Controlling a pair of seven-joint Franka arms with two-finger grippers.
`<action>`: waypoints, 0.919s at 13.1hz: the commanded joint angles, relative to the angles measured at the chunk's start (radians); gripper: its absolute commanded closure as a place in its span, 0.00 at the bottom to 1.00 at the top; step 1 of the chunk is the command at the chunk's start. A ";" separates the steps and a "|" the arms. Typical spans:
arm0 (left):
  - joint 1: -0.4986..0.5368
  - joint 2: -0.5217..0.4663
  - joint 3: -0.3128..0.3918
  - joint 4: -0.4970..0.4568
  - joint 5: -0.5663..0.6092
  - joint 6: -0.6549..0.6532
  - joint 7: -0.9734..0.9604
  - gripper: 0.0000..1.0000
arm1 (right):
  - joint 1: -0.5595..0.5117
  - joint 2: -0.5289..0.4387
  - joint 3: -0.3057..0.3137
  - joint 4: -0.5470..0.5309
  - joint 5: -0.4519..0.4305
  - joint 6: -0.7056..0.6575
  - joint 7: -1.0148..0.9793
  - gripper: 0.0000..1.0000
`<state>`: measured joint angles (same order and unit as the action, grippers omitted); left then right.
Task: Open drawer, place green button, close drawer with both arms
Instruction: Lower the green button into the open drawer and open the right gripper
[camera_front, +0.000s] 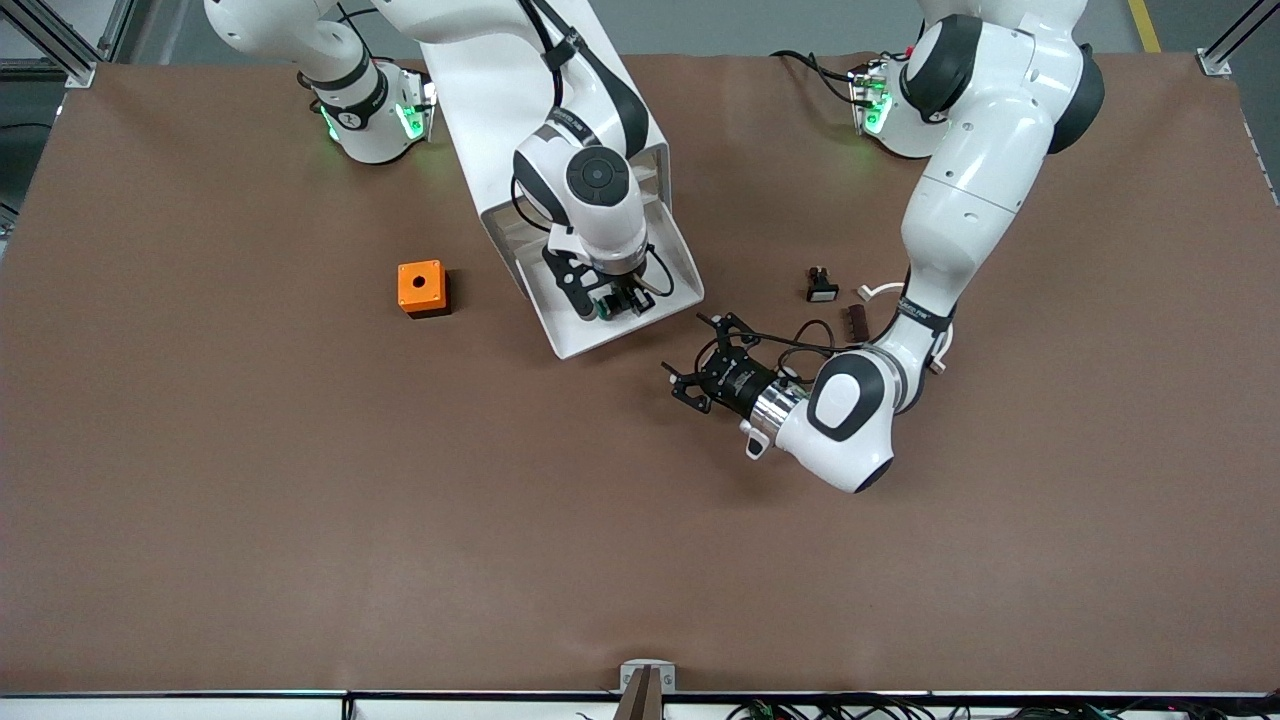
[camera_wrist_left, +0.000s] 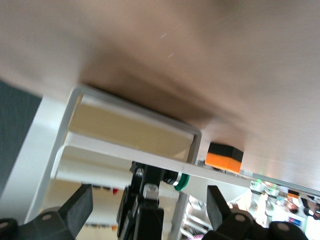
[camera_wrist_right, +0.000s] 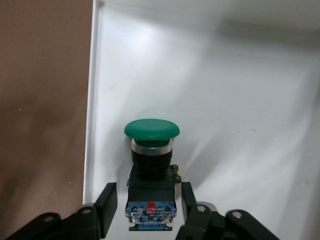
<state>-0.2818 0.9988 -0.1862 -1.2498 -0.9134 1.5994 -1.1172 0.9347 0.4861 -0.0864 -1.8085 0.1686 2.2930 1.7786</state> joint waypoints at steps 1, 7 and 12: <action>-0.011 -0.052 0.004 -0.003 0.109 0.080 0.089 0.00 | -0.008 0.005 -0.004 0.043 -0.023 -0.041 -0.004 0.00; -0.071 -0.106 -0.007 -0.011 0.400 0.391 0.114 0.00 | -0.201 -0.050 -0.006 0.237 -0.023 -0.418 -0.518 0.00; -0.138 -0.121 -0.002 -0.034 0.565 0.525 0.068 0.00 | -0.485 -0.167 -0.007 0.264 -0.055 -0.588 -1.066 0.00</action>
<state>-0.4031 0.9116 -0.1951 -1.2425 -0.4045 2.0960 -1.0246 0.5329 0.3708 -0.1169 -1.5322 0.1443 1.7502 0.8570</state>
